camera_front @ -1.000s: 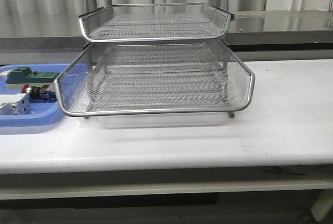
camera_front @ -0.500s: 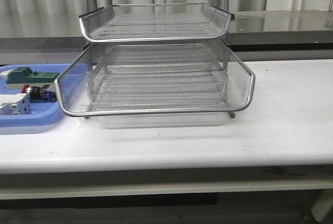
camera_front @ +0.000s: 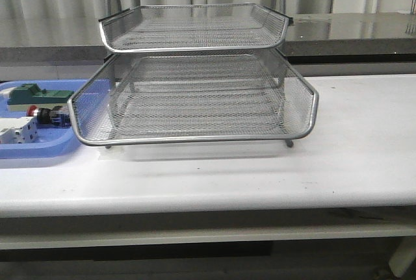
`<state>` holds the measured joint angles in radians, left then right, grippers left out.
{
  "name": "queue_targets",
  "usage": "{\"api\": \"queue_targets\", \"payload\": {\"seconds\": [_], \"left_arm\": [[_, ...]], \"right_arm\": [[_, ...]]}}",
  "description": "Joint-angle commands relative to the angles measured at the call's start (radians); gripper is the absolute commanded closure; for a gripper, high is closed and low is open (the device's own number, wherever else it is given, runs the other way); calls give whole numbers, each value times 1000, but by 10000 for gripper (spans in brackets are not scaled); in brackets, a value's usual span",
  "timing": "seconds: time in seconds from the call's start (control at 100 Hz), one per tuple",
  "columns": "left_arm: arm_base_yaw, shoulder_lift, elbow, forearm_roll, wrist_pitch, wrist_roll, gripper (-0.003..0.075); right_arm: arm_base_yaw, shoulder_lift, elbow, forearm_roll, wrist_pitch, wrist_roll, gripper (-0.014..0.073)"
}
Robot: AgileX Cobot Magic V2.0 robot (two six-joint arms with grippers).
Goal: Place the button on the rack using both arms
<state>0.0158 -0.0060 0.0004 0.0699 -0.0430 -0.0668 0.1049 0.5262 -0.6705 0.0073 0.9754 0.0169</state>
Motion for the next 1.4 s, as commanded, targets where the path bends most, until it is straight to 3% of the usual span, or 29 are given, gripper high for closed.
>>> {"api": "queue_targets", "payload": {"seconds": [0.0, 0.63, 0.94, 1.16, 1.39], "left_arm": [[4, -32, 47, -2, -78, -9, 716], [4, -24, -5, -70, -73, -9, 716], [4, 235, -309, -110, 351, -9, 716], [4, 558, -587, -110, 546, -7, 716], [4, 865, -848, -108, 726, 131, 716]], "right_arm": [[-5, 5, -38, 3, -53, 0, 660], [-5, 5, -38, 3, -53, 0, 660], [-5, 5, -38, 3, -53, 0, 660], [-5, 5, -38, 3, -53, 0, 660], [-5, 5, -37, 3, -53, 0, 660]]}}
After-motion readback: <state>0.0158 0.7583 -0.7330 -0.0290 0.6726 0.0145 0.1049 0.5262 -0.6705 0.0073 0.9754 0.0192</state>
